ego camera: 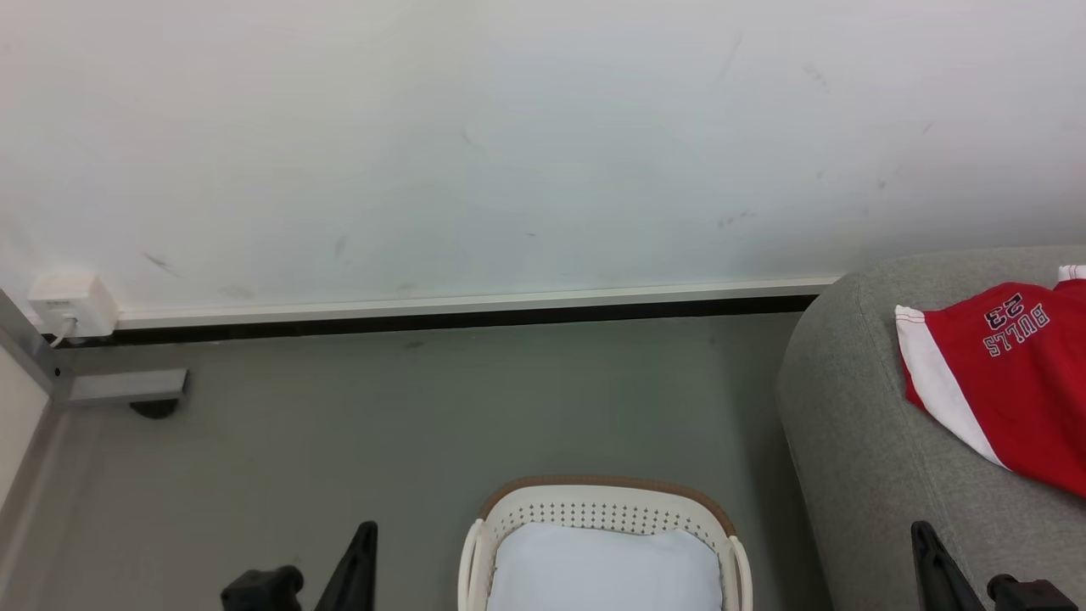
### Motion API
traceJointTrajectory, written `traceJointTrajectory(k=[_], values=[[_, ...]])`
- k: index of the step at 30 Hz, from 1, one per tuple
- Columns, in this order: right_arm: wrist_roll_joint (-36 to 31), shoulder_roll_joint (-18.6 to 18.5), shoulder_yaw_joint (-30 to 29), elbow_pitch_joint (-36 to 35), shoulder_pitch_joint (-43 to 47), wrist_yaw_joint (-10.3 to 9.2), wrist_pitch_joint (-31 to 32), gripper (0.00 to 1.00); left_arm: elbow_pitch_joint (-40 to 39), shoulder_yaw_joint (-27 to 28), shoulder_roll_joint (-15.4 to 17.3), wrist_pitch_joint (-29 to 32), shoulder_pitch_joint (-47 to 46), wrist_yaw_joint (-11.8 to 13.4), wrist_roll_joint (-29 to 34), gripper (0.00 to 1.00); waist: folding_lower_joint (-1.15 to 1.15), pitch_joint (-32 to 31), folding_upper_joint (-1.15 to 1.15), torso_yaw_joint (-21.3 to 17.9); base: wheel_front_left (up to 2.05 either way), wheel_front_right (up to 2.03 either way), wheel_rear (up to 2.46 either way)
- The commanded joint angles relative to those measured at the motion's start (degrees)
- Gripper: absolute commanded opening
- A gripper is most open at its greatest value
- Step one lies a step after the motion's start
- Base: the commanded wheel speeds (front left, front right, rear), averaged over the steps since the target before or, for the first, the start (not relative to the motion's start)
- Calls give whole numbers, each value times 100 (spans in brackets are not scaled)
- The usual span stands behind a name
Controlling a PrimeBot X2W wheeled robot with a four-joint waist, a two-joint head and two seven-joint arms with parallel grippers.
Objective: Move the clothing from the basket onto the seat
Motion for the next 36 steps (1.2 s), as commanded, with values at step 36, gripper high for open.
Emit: traceJointTrajectory(k=[36], values=[[3808,-74,-95,-488,-256,-4,839,0,-479,639,27,868,-186,-160,-3297,0,0,-4,0,0,0,0,0]])
